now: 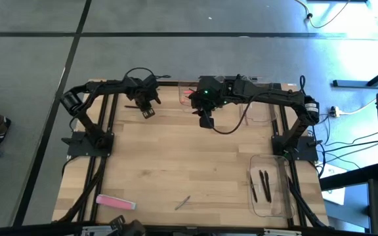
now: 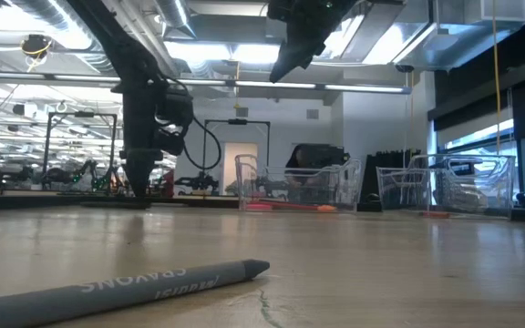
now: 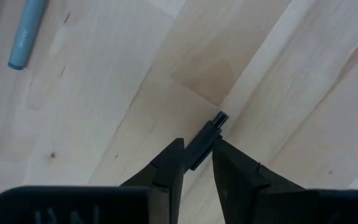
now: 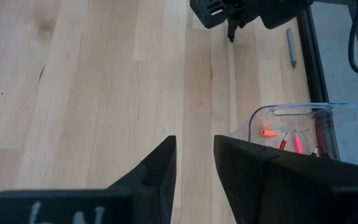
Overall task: Sort crayons/erasers/pens/pencils in bins
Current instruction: Put the black pen into the bottom right transparent bin
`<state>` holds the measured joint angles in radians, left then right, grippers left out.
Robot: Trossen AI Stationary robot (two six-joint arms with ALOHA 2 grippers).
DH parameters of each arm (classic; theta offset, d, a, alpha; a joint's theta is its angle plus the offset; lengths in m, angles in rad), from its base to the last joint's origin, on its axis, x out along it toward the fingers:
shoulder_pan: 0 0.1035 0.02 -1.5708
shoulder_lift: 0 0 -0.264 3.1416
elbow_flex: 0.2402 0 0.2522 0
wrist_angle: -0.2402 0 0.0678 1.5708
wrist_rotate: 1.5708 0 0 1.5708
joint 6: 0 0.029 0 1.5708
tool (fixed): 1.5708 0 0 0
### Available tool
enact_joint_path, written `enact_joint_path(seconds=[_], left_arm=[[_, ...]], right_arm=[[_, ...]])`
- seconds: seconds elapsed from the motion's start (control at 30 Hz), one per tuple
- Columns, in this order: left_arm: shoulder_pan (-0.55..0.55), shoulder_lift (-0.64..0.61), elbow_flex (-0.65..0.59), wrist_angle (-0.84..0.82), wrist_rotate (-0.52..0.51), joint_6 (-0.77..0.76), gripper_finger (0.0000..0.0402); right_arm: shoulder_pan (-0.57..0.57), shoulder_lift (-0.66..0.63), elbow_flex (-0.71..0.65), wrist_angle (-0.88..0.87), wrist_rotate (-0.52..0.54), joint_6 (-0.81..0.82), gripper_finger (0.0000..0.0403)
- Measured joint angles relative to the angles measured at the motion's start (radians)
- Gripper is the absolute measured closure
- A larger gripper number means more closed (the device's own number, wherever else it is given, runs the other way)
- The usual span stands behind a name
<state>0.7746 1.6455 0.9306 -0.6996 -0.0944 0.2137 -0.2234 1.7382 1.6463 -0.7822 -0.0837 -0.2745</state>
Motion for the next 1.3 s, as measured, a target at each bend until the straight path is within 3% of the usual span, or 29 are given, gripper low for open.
enact_joint_path(seconds=[1.3], left_arm=[[0.004, -0.006, -0.119, 0.190, 0.003, 0.032, 0.0327]], right_arm=[[0.000, 0.000, 0.000, 0.000, 0.000, 0.000, 0.0292]])
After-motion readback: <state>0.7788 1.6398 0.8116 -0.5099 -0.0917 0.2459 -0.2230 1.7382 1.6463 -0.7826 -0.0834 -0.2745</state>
